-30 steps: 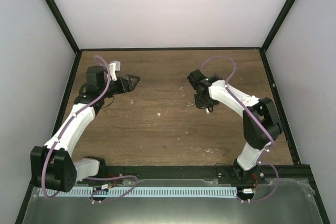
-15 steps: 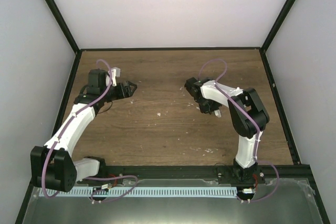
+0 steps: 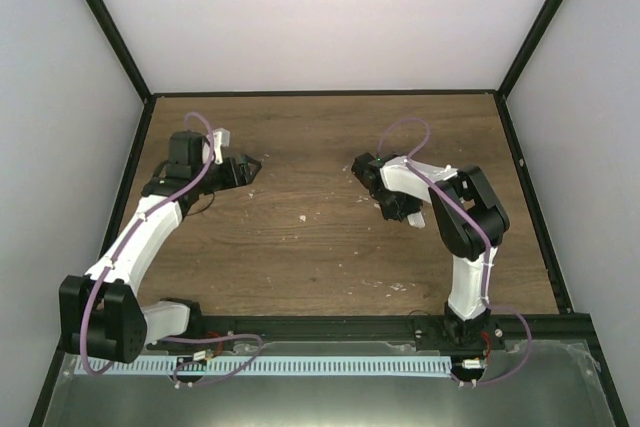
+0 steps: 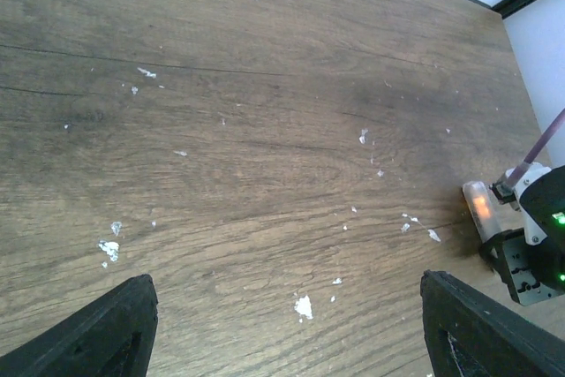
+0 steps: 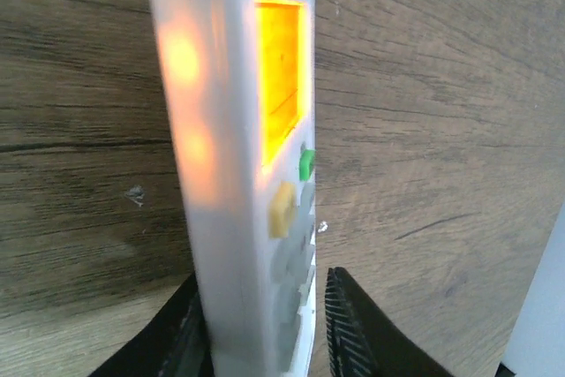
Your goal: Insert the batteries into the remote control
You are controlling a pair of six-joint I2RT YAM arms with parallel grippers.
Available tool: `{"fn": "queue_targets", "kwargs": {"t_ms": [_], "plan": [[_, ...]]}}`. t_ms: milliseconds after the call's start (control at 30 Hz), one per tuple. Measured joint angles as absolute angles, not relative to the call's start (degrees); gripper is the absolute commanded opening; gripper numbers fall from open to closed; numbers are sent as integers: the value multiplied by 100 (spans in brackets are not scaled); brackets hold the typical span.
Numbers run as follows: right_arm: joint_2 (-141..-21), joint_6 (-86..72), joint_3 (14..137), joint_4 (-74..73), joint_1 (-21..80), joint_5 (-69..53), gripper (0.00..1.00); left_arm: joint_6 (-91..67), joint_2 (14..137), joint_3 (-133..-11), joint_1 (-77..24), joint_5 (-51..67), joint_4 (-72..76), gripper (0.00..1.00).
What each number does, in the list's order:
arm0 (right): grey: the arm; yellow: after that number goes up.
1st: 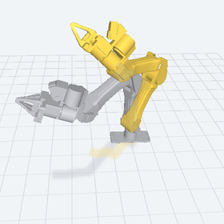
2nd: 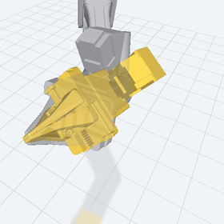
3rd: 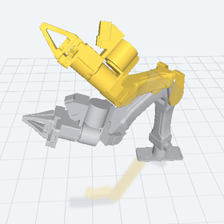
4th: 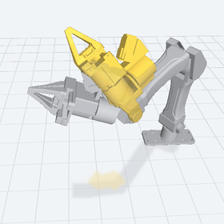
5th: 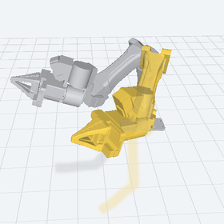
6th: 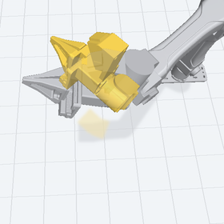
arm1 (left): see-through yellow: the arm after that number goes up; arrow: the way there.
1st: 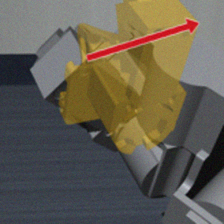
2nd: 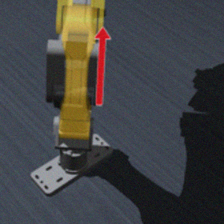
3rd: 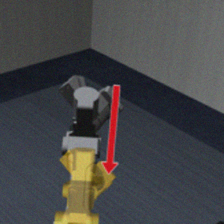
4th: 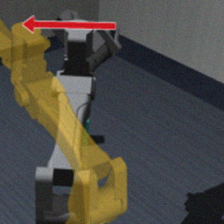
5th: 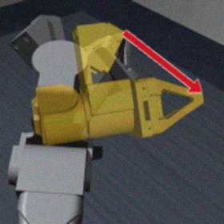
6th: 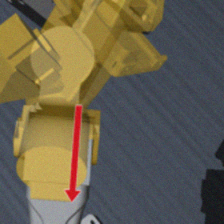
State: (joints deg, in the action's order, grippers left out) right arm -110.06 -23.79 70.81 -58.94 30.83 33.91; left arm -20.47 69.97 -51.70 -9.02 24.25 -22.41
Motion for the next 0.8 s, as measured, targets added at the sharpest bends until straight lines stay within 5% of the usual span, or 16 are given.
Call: {"fn": "queue_targets", "kwargs": {"t_ms": [133, 267, 567, 800], "plan": [[-10995, -2265, 7081, -5778, 3087, 3236, 74, -2045, 7026, -5181, -902, 2425, -2252, 82], [-10772, -2123, 7076, -5610, 3111, 3011, 100, -1986, 7032, -5238, -902, 2397, -2314, 82], [-9550, -1765, 7074, -4831, 3144, 1887, 100, -1697, 6840, -5430, -897, 2091, -2379, 86], [-8755, -1629, 7133, -3920, 3144, 805, 100, -1754, 6160, -5546, -899, 1693, -1935, 100]]}}
